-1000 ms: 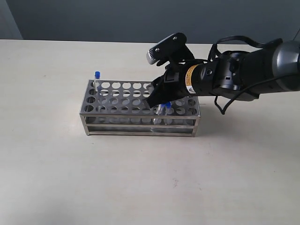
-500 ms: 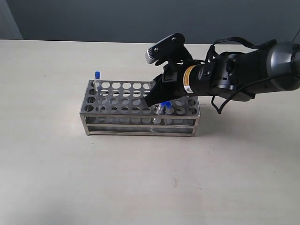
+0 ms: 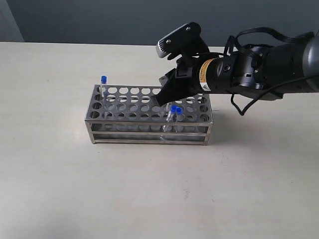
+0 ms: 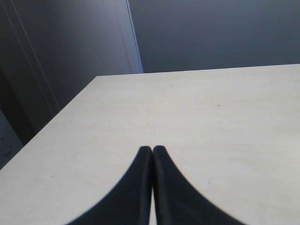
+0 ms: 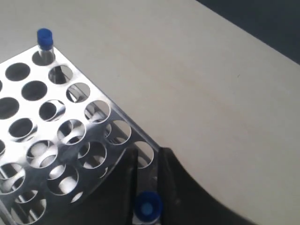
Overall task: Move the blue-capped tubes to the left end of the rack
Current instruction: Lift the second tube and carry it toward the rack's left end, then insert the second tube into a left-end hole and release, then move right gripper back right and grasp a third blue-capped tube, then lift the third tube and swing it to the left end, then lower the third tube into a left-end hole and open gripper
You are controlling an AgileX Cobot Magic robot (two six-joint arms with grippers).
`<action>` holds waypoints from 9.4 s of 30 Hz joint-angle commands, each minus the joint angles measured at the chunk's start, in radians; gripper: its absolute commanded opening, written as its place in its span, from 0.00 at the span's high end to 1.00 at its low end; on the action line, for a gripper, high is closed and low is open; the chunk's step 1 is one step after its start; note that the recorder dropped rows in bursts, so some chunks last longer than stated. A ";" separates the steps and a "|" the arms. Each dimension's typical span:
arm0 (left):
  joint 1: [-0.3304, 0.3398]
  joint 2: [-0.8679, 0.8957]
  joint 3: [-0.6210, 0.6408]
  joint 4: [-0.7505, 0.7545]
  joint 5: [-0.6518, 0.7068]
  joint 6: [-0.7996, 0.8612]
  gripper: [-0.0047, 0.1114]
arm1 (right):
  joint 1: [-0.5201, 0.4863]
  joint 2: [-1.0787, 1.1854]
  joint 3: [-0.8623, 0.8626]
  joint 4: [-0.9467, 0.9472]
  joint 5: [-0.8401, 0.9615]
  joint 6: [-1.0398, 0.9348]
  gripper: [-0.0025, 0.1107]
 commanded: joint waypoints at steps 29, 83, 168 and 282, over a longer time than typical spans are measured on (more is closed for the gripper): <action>-0.007 -0.005 -0.005 0.000 -0.002 -0.002 0.95 | 0.071 -0.050 -0.110 -0.025 -0.242 0.041 0.98; -0.007 -0.005 -0.005 0.000 -0.002 -0.002 0.95 | 0.217 0.258 -0.374 -0.125 -0.076 0.115 0.71; -0.007 -0.005 -0.005 0.000 -0.002 -0.002 0.95 | 0.018 -0.124 0.235 0.074 0.021 -0.024 0.67; -0.007 -0.005 -0.005 0.000 -0.002 -0.002 0.95 | 0.239 0.085 -0.215 0.023 0.081 0.000 0.66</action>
